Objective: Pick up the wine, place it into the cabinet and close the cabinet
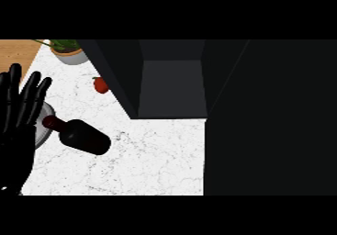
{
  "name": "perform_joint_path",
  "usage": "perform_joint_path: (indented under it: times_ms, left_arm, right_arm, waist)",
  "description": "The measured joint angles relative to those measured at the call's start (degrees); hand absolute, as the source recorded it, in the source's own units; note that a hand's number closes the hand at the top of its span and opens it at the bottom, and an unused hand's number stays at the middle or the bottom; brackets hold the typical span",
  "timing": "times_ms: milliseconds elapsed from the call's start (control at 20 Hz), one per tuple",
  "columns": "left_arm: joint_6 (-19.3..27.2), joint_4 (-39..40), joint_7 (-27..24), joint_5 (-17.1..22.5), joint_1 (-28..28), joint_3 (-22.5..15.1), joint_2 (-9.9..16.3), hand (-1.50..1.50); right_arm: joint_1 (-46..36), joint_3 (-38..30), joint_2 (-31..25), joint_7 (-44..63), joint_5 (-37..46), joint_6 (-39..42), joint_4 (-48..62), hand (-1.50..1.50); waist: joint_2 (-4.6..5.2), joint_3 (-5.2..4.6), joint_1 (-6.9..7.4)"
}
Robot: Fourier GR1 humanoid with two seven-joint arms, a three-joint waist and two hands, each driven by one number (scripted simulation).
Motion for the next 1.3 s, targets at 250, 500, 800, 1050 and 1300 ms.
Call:
perform_joint_path:
  times_ms: [250,500,800,1050,1300]
  left_arm:
    - [0.47,3.08,-2.21,-1.73,-0.61,0.82,-0.74,-1.5]
    - [3.29,3.39,1.15,3.76,-0.27,-1.93,-5.06,-1.5]
    - [10.62,-0.99,7.81,3.32,-1.02,-9.48,-7.11,-1.5]
    - [18.49,-4.15,14.78,-2.19,-5.04,-16.09,-7.56,-1.5]
    - [22.69,-5.83,19.74,-5.43,-8.34,-19.15,-7.69,-1.5]
  right_arm:
    - [5.35,1.99,0.95,2.03,2.22,-0.49,-4.79,-1.5]
    - [9.93,7.99,1.08,5.6,-1.75,3.75,-9.51,-1.5]
    - [12.58,9.31,-0.27,11.83,-6.62,5.99,-16.12,-1.5]
    - [9.57,9.17,-0.21,17.63,-7.74,4.85,-18.65,-1.5]
    - [7.22,8.81,0.07,20.68,-7.12,4.22,-19.09,-1.5]
  waist:
    - [-0.68,0.34,0.38]
    - [-0.97,0.43,0.31]
    - [-1.03,0.47,0.49]
    - [-1.0,0.48,0.64]
    - [-0.98,0.49,0.68]
